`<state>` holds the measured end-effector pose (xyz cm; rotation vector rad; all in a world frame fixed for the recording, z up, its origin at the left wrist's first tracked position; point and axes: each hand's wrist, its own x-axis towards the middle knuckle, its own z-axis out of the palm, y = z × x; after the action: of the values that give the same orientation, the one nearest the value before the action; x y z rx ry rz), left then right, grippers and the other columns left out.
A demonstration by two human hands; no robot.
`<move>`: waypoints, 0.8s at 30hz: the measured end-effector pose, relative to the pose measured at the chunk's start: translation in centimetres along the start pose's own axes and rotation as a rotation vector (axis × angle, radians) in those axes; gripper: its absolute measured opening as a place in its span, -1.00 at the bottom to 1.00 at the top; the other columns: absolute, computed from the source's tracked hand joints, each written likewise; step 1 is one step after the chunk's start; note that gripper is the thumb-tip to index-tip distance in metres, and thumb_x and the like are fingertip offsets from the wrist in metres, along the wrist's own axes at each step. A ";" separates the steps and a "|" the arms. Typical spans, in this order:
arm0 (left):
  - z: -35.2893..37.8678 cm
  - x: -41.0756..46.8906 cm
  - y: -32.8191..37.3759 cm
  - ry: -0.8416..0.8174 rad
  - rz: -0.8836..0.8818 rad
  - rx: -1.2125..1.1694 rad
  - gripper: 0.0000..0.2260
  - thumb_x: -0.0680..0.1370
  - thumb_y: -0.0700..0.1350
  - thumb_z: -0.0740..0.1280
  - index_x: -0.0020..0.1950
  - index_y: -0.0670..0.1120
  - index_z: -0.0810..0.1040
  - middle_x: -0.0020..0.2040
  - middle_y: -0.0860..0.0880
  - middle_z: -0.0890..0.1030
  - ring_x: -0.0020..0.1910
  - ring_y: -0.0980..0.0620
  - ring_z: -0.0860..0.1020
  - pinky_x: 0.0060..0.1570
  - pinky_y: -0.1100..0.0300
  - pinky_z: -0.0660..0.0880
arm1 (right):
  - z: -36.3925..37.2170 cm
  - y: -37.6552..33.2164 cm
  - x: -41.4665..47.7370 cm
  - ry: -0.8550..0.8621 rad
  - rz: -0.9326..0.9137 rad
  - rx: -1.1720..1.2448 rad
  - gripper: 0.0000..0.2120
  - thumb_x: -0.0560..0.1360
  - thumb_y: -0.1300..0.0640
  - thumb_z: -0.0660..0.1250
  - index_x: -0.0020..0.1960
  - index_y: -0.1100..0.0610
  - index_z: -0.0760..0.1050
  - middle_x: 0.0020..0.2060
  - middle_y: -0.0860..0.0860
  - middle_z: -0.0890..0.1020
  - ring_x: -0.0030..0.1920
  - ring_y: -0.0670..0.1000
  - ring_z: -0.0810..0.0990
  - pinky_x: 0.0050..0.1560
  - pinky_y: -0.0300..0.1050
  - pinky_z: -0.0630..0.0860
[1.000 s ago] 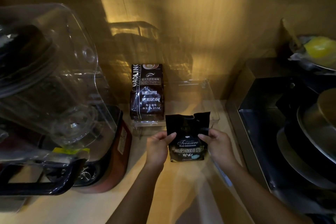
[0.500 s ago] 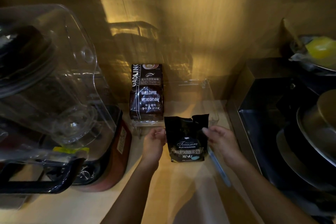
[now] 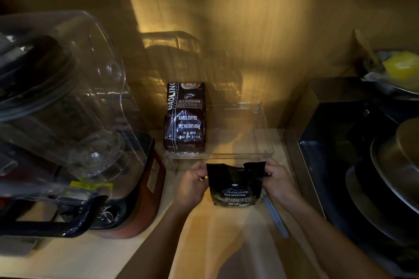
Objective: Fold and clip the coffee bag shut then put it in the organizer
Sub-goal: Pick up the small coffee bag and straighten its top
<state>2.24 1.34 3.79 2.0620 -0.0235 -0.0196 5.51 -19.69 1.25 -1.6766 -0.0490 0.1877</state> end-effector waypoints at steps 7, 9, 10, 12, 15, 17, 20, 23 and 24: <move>-0.1 -0.2 -1.1 0.029 0.217 0.369 -0.85 0.46 -0.23 0.35 -0.02 -0.07 0.65 -0.06 -0.05 0.65 0.02 -0.06 0.49 0.01 0.07 0.23 | -0.8 0.4 -0.1 -0.114 -0.031 -0.074 -0.64 0.30 0.53 0.33 -0.32 0.06 0.60 -0.19 -0.01 0.52 -0.11 0.00 0.54 -0.09 -0.17 0.53; 0.3 -0.3 -1.4 0.030 0.152 0.229 -0.81 0.45 -0.27 0.36 0.00 -0.07 0.65 -0.05 -0.07 0.67 0.03 -0.07 0.53 0.10 0.01 0.34 | -0.8 0.0 0.0 -0.117 -0.030 -0.108 -0.66 0.31 0.53 0.33 -0.27 0.09 0.62 -0.23 -0.01 0.54 -0.10 0.08 0.53 -0.06 -0.13 0.51; 0.5 -0.4 -1.6 0.016 0.105 0.102 -0.81 0.44 -0.31 0.36 0.00 -0.11 0.65 -0.03 -0.10 0.67 0.04 -0.08 0.55 0.12 -0.07 0.41 | -0.6 -0.3 0.0 -0.122 -0.031 -0.110 -0.68 0.32 0.54 0.32 -0.23 0.14 0.63 -0.24 -0.01 0.54 -0.12 0.07 0.53 -0.11 -0.23 0.52; 0.9 -0.3 -1.8 0.004 0.012 -0.113 -0.85 0.42 -0.40 0.34 -0.08 -0.25 0.63 -0.01 -0.23 0.66 0.05 -0.15 0.57 0.08 -0.18 0.49 | -0.4 -1.0 0.0 -0.129 0.015 -0.065 -0.70 0.34 0.54 0.30 -0.16 0.18 0.62 -0.21 -0.01 0.58 -0.14 0.00 0.55 -0.23 -0.41 0.52; 1.3 0.3 -1.8 0.036 -0.185 -0.278 -0.81 0.41 -0.44 0.27 -0.34 -0.23 0.55 -0.10 -0.23 0.66 -0.03 -0.14 0.60 0.07 -0.15 0.52 | -0.1 -1.8 0.2 -0.090 0.087 0.006 -0.83 0.36 0.50 0.31 -0.16 0.31 0.60 -0.18 0.08 0.62 -0.21 -0.04 0.57 -0.34 -0.47 0.50; 1.1 0.5 -1.7 0.000 -0.276 -0.373 -0.66 0.42 -0.43 0.24 -0.45 -0.07 0.51 -0.15 -0.15 0.64 -0.07 -0.12 0.58 0.04 -0.03 0.50 | 0.0 -1.9 0.2 -0.056 0.114 0.005 -0.88 0.38 0.47 0.30 -0.11 0.40 0.57 -0.15 0.13 0.62 -0.26 -0.07 0.56 -0.40 -0.47 0.48; 0.3 0.1 -1.8 -0.120 -0.290 -0.406 -0.74 0.53 -0.25 0.21 -0.26 -0.03 0.61 -0.08 -0.02 0.66 0.01 0.02 0.56 0.02 0.20 0.41 | -0.3 -1.6 -0.4 -0.106 0.188 -0.001 -0.82 0.44 0.42 0.25 -0.03 0.29 0.57 -0.10 0.11 0.64 -0.20 -0.11 0.58 -0.40 -0.48 0.47; -0.2 -1.0 -2.3 -0.185 -0.300 -0.522 -0.72 0.57 0.03 0.12 0.08 -0.02 0.57 0.14 0.02 0.61 0.17 0.13 0.50 0.10 0.19 0.29 | -1.2 -1.1 -1.1 -0.181 0.264 0.105 -0.63 0.42 0.49 0.11 -0.02 0.16 0.57 -0.03 0.10 0.64 -0.01 0.04 0.60 -0.11 -0.21 0.55; -0.2 -1.3 -2.3 -0.215 -0.291 -0.564 -0.72 0.52 0.08 0.20 0.13 -0.02 0.54 0.17 0.01 0.58 0.19 0.12 0.48 0.12 0.17 0.29 | -1.5 -0.9 -1.3 -0.202 0.274 0.212 -0.58 0.37 0.52 0.07 -0.02 0.18 0.57 -0.02 0.13 0.63 0.05 0.12 0.57 -0.01 -0.09 0.53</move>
<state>0.93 2.66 1.86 1.4771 0.1352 -0.3853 4.54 -21.25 2.42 -1.4434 0.0489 0.5503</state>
